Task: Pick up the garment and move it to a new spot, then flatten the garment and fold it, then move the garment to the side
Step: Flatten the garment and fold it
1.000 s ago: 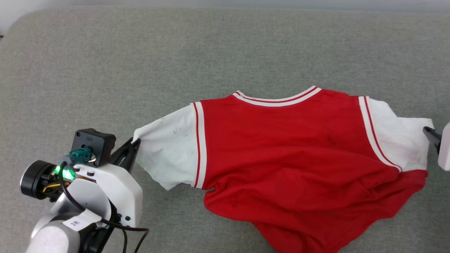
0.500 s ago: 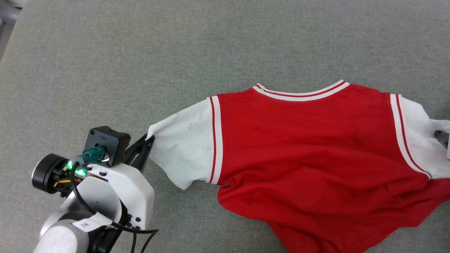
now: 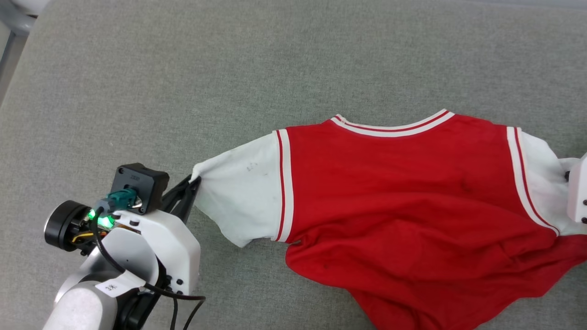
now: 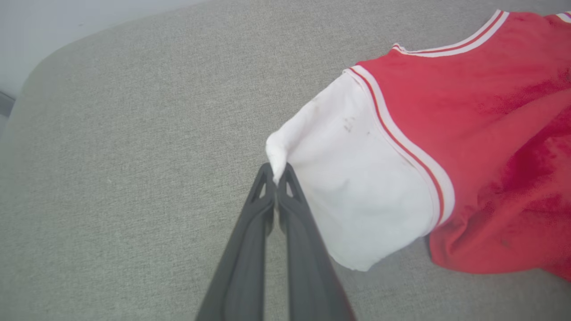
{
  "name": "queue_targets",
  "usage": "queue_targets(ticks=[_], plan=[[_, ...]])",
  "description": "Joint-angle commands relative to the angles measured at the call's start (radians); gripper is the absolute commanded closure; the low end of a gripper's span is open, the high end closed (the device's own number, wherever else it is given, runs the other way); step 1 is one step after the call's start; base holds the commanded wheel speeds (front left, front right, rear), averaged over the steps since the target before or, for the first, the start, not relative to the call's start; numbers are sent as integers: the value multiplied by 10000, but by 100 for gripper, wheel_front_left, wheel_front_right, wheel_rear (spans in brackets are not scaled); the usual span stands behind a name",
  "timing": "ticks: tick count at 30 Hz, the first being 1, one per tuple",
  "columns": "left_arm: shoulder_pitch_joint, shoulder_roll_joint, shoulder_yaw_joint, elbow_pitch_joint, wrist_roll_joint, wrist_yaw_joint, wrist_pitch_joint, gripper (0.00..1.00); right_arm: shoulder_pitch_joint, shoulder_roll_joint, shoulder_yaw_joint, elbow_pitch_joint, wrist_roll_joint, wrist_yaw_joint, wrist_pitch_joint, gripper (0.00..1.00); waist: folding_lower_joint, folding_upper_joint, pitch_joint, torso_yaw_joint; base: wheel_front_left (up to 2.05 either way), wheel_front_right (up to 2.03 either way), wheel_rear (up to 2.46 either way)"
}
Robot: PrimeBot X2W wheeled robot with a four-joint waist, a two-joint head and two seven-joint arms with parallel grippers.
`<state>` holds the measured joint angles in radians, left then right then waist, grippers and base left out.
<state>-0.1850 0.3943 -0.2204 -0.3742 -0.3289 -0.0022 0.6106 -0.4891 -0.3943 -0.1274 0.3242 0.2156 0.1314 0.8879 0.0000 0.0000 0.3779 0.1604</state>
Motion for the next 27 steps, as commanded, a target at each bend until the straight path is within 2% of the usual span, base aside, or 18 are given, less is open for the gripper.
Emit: queue_targets(ticks=[1, 12, 27], plan=[[-59, -14, 57, 39, 5, 27, -115, 100, 90, -42, 39, 217, 85, -14, -139, 100, 0, 0, -155, -71, 0, 0, 0], [-148, 205, 590, 117, 150, 224, -921, 100, -756, -622, 389, -41, 475, -14, -1911, 100, 0, 0, -1537, -544, 0, 0, 0], [-897, 1000, 1805, -609, 383, 363, -1825, 100, -1838, -1337, 453, -1407, 988, -16, -3089, 100, 0, 0, -2958, -1100, 0, 0, 0]])
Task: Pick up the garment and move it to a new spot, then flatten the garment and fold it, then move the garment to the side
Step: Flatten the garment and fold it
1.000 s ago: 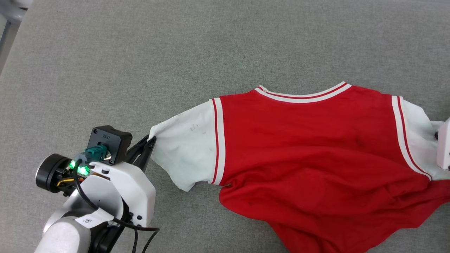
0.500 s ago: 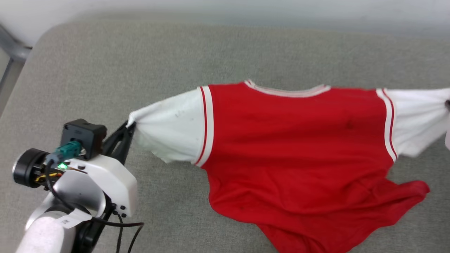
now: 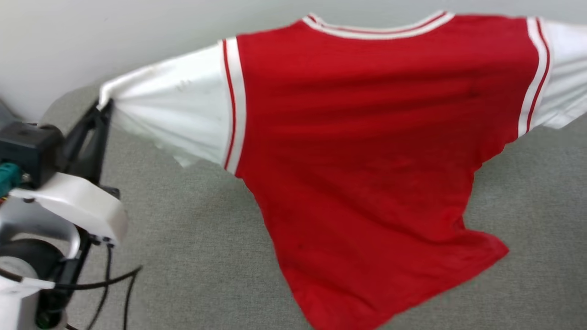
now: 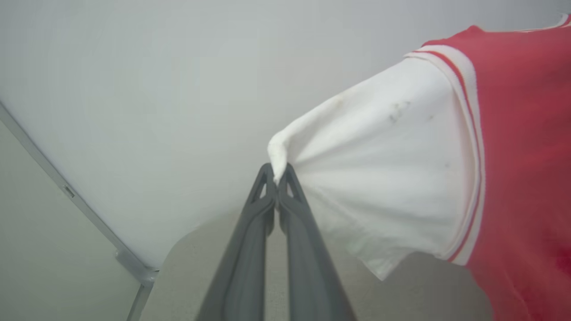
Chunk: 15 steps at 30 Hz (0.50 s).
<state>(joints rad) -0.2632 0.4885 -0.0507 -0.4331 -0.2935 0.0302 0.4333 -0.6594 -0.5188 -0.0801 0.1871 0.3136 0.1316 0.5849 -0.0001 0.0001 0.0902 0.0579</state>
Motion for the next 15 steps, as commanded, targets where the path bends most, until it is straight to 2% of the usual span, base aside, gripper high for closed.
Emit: queue_targets(ticks=[1, 15], plan=[[-221, 123, 176, -41, 32, 8, -111, 100, -224, -111, -20, -130, 28, -18, -125, 100, 1, -1, -113, -105, 0, 0, 0], [-1937, 1042, 933, 247, -47, -447, -823, 100, -1477, -160, -135, -1300, 294, -18, -354, 100, 1, -1, 51, -378, 0, 0, 0]])
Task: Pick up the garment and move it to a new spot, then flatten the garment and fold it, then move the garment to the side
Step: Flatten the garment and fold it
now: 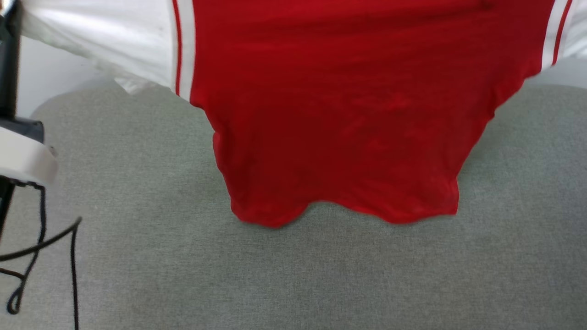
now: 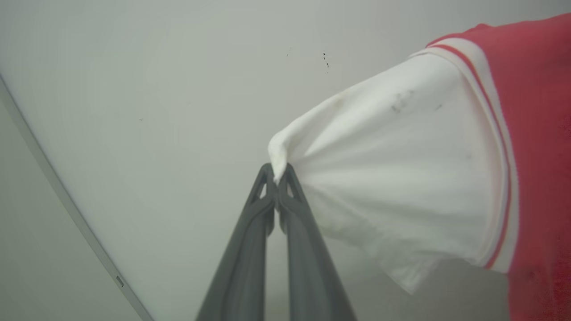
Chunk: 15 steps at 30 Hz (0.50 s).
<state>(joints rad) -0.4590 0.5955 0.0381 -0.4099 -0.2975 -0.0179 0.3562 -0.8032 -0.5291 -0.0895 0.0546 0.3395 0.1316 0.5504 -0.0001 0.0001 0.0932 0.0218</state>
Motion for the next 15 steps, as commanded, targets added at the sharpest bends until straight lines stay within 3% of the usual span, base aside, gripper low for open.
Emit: queue_targets(ticks=[1, 8, 15], plan=[[-49, 80, 61, 78, 31, -12, -2, 100, -144, -13, -57, -24, 43, -18, -7, 100, 1, -1, 83, -45, 0, 0, 0], [-950, 499, 31, 349, -157, -331, 80, 100, -941, 142, -85, -73, -100, -18, -157, 100, 1, -1, 757, -210, 0, 0, 0], [-2939, 946, -291, 1193, -575, -768, 81, 100, -2477, -152, 40, 528, -299, -19, -952, 100, 1, -1, 2254, -197, 0, 0, 0]])
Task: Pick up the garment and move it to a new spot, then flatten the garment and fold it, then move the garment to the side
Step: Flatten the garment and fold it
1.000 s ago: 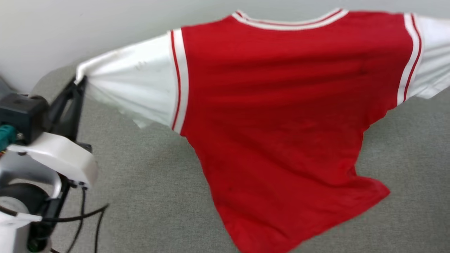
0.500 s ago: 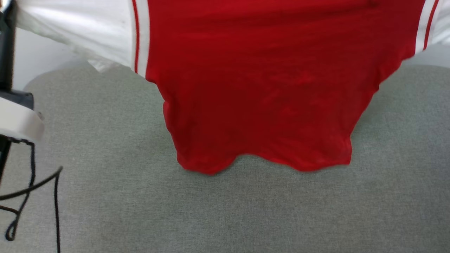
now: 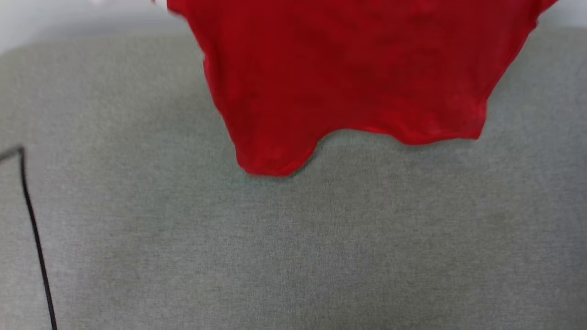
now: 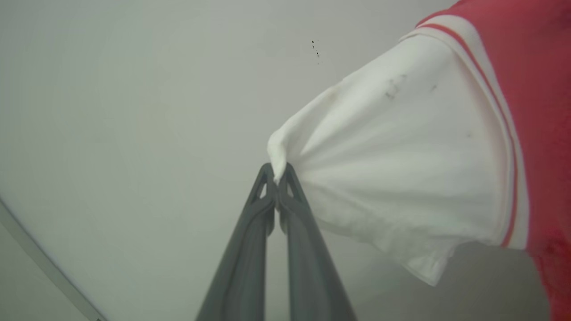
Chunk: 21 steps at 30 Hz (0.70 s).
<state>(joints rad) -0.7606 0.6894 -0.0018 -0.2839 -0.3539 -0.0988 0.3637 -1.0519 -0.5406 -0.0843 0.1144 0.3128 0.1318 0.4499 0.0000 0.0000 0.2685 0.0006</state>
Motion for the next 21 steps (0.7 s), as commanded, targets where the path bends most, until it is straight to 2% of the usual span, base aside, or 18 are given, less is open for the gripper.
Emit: queue_targets(ticks=[1, 8, 16, 21], plan=[[-311, 69, -34, 151, -44, -36, -32, 100, -293, -34, -5, 127, -88, -20, -79, 100, 0, 0, 744, 28, 0, 0, 0], [-3610, 366, -1287, 2033, -31, -271, -487, 100, -2683, -183, 435, 1669, -477, -21, -885, 100, 0, 0, 2395, 226, 0, 0, 0], [-7034, 136, -2742, 4488, 352, -297, -1791, 100, -5123, 171, 339, 3688, -1087, -21, -2012, 100, 0, 0, 3546, 398, 0, 0, 0], [-8644, -98, -3201, 5981, 516, -302, -2874, 100, -6356, 388, 47, 4847, -1540, -21, -3100, 100, 0, 0, 3952, 456, 0, 0, 0]])
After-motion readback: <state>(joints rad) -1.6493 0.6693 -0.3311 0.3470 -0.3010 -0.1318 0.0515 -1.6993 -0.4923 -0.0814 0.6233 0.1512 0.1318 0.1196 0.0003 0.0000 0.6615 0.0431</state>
